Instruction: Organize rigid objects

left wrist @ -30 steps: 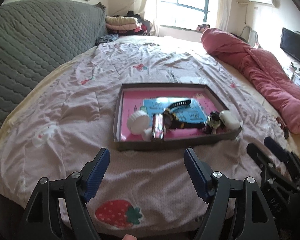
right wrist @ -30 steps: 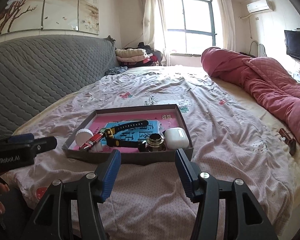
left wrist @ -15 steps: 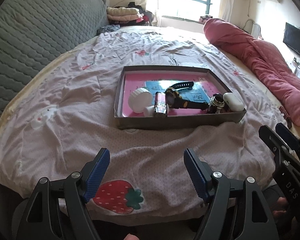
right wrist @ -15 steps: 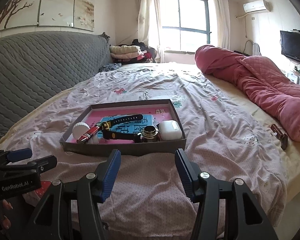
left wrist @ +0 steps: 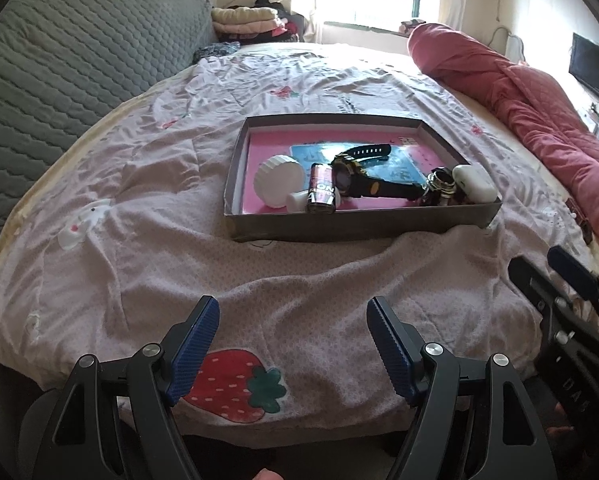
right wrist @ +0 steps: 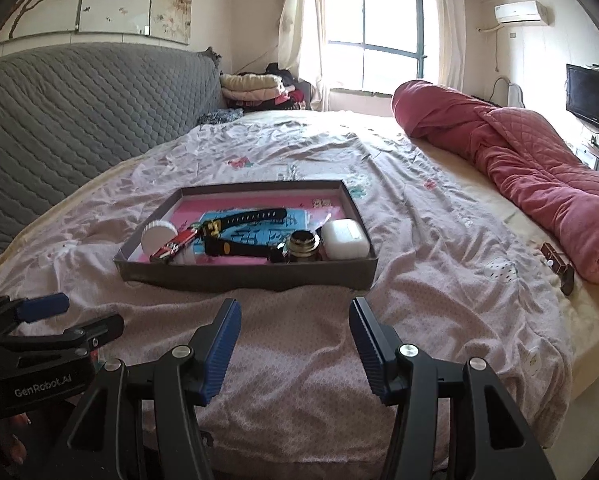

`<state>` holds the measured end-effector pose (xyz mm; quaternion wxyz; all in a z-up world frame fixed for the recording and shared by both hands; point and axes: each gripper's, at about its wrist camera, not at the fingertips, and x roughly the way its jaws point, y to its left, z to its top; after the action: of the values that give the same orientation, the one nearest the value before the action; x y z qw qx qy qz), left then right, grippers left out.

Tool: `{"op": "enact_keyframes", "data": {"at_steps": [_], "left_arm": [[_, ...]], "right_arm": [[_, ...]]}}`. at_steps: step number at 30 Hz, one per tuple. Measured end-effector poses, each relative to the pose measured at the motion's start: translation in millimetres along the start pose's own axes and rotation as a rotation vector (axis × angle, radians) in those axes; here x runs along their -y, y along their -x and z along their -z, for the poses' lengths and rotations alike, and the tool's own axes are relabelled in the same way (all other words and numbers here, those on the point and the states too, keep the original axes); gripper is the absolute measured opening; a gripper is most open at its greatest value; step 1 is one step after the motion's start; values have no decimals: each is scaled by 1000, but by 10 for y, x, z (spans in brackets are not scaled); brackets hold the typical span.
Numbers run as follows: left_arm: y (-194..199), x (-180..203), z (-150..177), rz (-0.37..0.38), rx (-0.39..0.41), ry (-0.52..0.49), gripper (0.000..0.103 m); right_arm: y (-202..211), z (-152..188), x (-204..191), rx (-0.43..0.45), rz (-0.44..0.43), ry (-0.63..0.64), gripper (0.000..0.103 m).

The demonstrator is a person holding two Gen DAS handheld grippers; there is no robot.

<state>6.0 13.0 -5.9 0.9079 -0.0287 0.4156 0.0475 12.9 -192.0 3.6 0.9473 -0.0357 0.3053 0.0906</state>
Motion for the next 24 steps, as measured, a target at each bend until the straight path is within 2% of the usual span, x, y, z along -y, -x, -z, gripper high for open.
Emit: {"op": "enact_keyframes", "data": {"at_steps": [13, 24], "left_arm": [[-46, -31, 46, -29, -17, 8, 77], [-91, 24, 75, -23, -29, 0, 77]], "right_arm": [[-103, 67, 39, -44, 1, -19, 55], [-130, 61, 83, -49, 11, -27, 56]]}}
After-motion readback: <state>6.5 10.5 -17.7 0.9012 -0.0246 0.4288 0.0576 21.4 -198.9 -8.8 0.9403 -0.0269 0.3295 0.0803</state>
